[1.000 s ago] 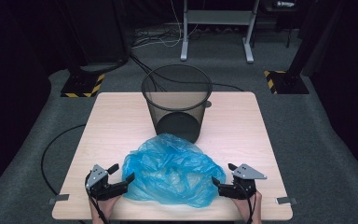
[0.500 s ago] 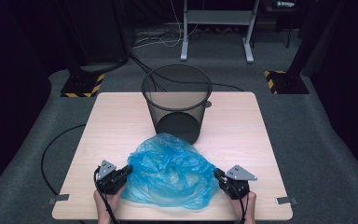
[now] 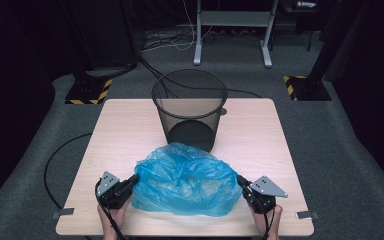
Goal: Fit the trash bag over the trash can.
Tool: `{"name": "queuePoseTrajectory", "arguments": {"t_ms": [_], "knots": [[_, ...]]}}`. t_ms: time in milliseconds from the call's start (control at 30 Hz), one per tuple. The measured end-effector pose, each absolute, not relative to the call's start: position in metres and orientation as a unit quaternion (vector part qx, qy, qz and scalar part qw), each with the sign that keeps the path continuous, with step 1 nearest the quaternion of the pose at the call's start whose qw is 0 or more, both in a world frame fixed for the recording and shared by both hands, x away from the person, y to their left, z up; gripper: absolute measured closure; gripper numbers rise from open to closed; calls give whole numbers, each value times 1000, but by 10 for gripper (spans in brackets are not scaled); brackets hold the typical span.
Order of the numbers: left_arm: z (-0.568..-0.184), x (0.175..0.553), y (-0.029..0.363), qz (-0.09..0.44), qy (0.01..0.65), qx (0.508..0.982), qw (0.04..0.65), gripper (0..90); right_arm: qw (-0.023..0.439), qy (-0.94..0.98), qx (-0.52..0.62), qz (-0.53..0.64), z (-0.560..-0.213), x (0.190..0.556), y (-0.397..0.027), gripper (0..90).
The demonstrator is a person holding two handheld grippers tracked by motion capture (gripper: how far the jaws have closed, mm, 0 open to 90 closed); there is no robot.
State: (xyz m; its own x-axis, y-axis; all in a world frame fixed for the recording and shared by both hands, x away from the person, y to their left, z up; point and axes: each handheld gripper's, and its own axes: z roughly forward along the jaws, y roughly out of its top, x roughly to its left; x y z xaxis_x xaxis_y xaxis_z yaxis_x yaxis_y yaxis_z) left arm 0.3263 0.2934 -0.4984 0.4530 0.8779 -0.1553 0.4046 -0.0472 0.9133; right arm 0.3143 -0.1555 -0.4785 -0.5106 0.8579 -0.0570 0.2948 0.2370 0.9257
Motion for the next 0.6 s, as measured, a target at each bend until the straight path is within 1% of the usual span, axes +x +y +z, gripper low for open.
{"name": "queuePoseTrajectory", "arguments": {"t_ms": [333, 600], "knots": [[-462, 312, 291, 265, 431, 675, 537, 895, 331, 711, 379, 492, -449, 303, -161, 900], [-442, 306, 289, 280, 412, 667, 554, 896, 362, 698, 358, 503, -423, 296, -162, 900]]}}
